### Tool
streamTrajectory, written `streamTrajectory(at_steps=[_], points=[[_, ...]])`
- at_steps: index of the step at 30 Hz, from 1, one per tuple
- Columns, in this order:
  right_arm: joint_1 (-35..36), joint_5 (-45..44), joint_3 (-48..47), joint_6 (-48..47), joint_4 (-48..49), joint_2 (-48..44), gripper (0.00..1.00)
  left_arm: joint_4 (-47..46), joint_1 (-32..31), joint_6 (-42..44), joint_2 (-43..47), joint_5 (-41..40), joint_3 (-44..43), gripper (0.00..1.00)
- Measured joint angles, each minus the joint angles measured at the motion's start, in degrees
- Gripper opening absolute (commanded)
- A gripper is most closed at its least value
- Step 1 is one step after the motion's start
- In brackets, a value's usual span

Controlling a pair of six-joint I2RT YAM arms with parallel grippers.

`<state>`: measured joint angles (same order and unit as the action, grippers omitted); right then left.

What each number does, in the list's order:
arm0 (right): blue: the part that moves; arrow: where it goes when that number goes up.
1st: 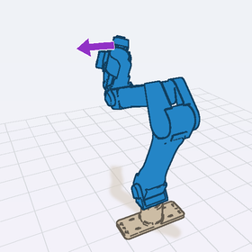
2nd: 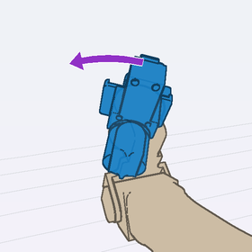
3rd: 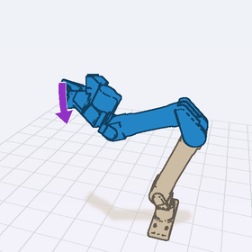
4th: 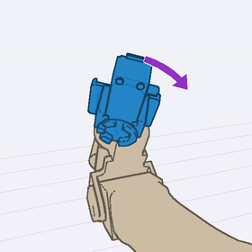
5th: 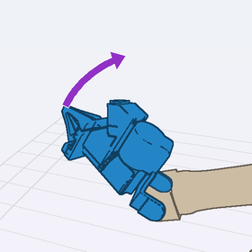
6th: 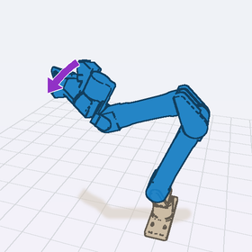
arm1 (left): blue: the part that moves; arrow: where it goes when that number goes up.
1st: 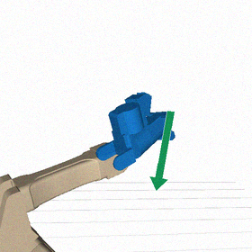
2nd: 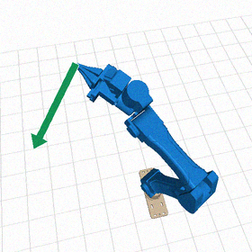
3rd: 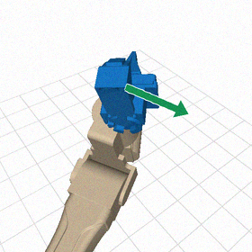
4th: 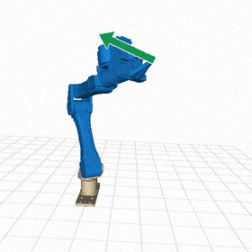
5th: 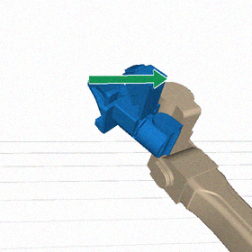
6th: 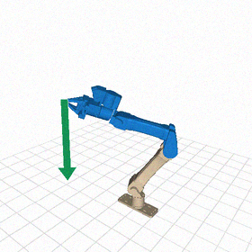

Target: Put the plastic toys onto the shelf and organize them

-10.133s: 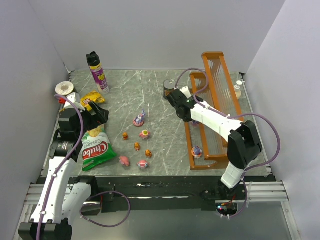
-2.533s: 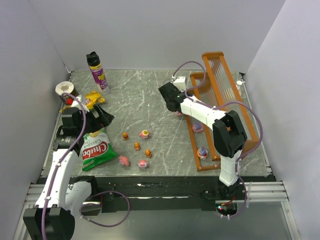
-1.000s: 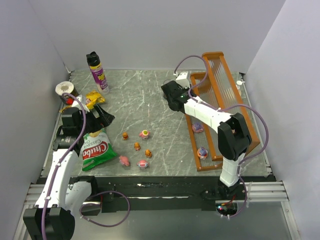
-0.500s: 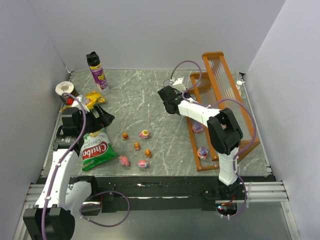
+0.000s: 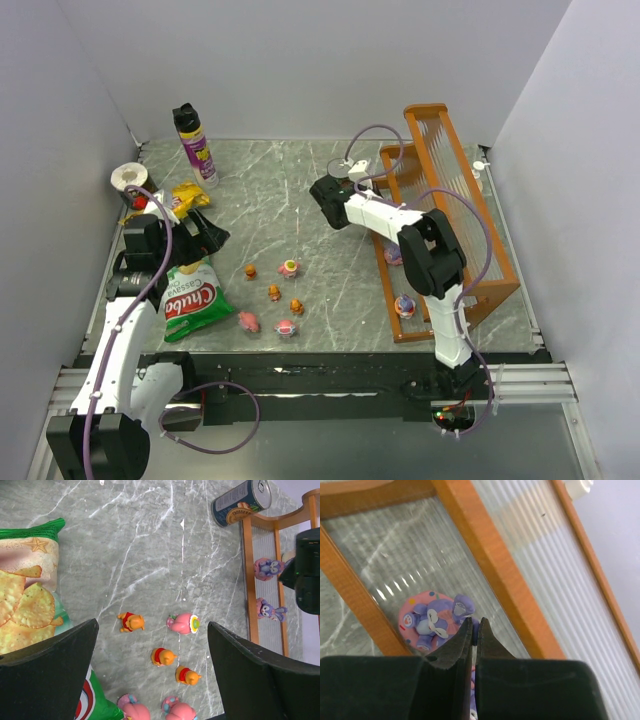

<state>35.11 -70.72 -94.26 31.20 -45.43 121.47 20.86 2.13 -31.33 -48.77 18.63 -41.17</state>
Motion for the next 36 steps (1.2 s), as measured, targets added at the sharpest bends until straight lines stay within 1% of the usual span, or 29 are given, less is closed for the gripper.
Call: streamTrajectory(at_steps=[3, 5, 12, 18, 25, 32, 36], points=[[0.0, -0.04, -1.42, 3.1, -3.32, 1.79, 0.0, 0.02, 0.0, 0.0, -0.31, 0.02, 0.0, 0.97], [-0.02, 0.33, -1.38, 2.67, -3.34, 1.88, 0.0, 0.0, 0.0, 0.0, -0.35, 0.02, 0.0, 0.96], [-0.13, 2.23, 1.07, -7.28, 5.84, 1.44, 0.0, 0.0, 0.04, 0.0, -0.35, 0.02, 0.0, 0.97], [-0.44, 3.54, 0.61, -10.38, 7.1, 1.46, 0.01, 0.0, 0.04, 0.0, -0.35, 0.0, 0.0, 0.96], [-0.61, 4.09, 0.42, -10.25, 6.93, 1.46, 0.24, 0.02, 0.07, 0.0, -0.63, 0.0, 0.0, 0.96], [-0.66, 4.66, 0.42, -7.8, 6.19, 1.46, 0.3, 0.0, 0.07, 0.0, -0.72, 0.0, 0.0, 0.97], [-0.66, 4.96, 0.39, -6.27, 4.94, 1.46, 0.39, 0.0, 0.07, 0.0, -0.72, 0.0, 0.0, 0.96]])
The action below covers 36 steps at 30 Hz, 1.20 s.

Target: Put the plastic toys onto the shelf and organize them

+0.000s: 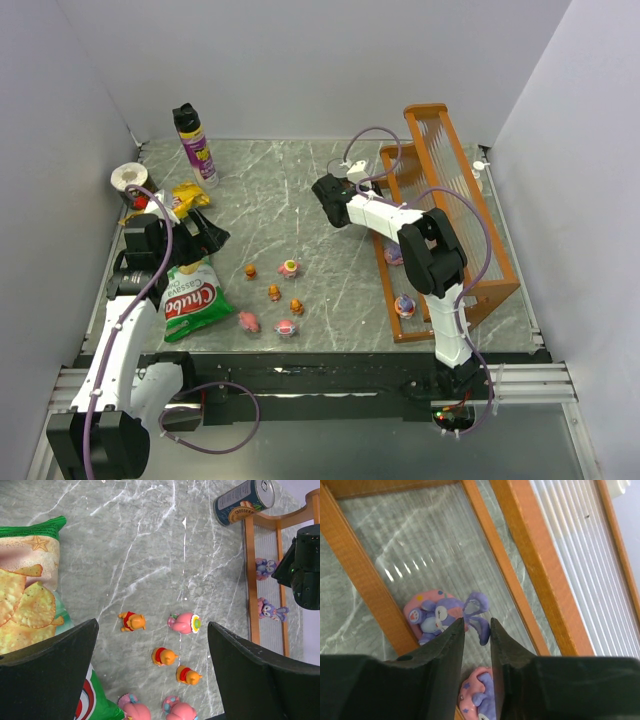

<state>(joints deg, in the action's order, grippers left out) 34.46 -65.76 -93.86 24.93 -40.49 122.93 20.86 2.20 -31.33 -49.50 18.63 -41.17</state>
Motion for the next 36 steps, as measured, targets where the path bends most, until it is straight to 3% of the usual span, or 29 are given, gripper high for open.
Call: streamTrajectory(at_steps=[10, 18, 29, 36], points=[[0.0, 0.68, -1.46, 3.28, -3.72, 0.11, 0.6, 0.0, 0.04, 0.0, 0.0, 0.02, 0.0, 0.96], [-0.02, 0.79, -1.84, 4.17, -4.68, 0.11, 0.63, 0.0, 0.09, 0.0, 0.0, 0.02, 0.0, 0.96], [0.0, 8.22, 2.23, 2.1, 0.02, -2.62, 0.53, 0.0, 0.09, 0.0, -0.11, 0.13, 0.0, 0.97], [0.35, 13.62, 4.15, 0.31, 2.01, -9.25, 0.39, -0.46, 0.42, 0.0, -0.59, 2.03, 0.0, 0.99]])
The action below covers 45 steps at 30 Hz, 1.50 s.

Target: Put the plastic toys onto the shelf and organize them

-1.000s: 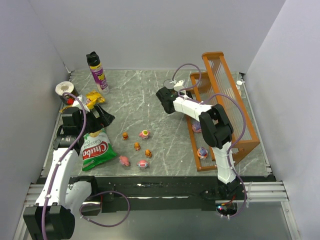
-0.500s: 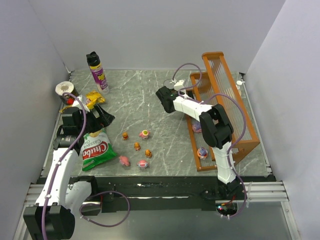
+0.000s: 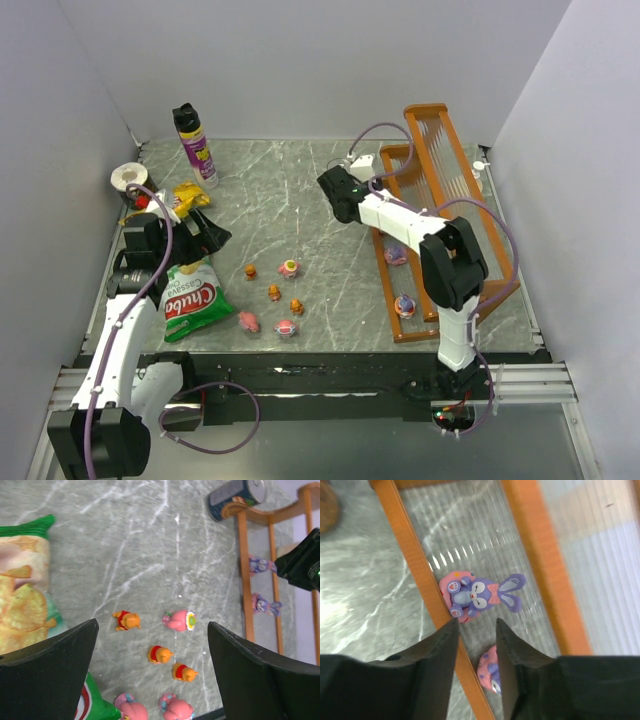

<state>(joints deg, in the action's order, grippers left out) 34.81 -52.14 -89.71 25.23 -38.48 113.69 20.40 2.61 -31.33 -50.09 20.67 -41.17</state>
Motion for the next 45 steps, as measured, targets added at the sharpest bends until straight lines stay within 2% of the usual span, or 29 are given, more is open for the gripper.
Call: streamTrajectory(at_steps=[4, 8, 15, 17, 18, 19, 22, 24, 27, 34, 45], points=[[0.09, 2.08, 0.07, -0.02, -0.04, -2.93, 0.38, -1.88, 0.04, -0.57, -0.76, 3.8, 0.0, 0.95], [0.09, 4.94, 1.31, -0.74, -0.22, -6.21, 0.38, -6.19, -1.29, -4.11, -1.77, 7.34, 0.17, 0.95], [0.09, 7.52, 3.15, -1.44, -0.39, -11.23, 0.36, -8.63, -17.44, -8.35, -8.09, 3.74, -5.38, 0.95], [0.09, 8.26, 4.09, -2.14, -0.59, -12.0, 0.29, -8.98, -19.26, -8.61, -9.99, 3.3, -7.87, 0.95], [0.09, 8.41, 4.24, -2.38, -0.7, -12.0, 0.25, -8.92, -19.54, -8.59, -10.6, 2.93, -8.9, 0.96], [0.09, 8.79, 4.31, -2.67, -0.83, -11.98, 0.16, -8.83, -19.58, -8.48, -10.84, 2.25, -9.57, 0.97], [0.04, 9.09, 4.28, -3.41, -1.53, -11.1, 0.04, -7.85, -19.56, -7.23, -10.32, 0.09, -10.1, 0.99], [-0.17, 8.72, 3.72, -3.61, -2.19, -9.29, 0.0, -5.51, -19.58, -6.12, -9.18, -1.25, -10.12, 0.99], [-0.63, 8.33, 2.86, -3.89, -2.8, -5.38, 0.0, -3.72, -19.58, -4.42, -6.64, -2.43, -9.66, 0.97], [-1.92, 7.13, 1.57, -7.19, -3.87, 2.4, 0.0, -2.4, -19.58, -2.62, -2.75, -2.6, -8.11, 0.97], [-4.02, 3.28, -0.31, -8.39, -6.14, 5.66, 0.0, -2.1, -19.47, -2.34, -2.6, -1.42, -7.91, 0.96]])
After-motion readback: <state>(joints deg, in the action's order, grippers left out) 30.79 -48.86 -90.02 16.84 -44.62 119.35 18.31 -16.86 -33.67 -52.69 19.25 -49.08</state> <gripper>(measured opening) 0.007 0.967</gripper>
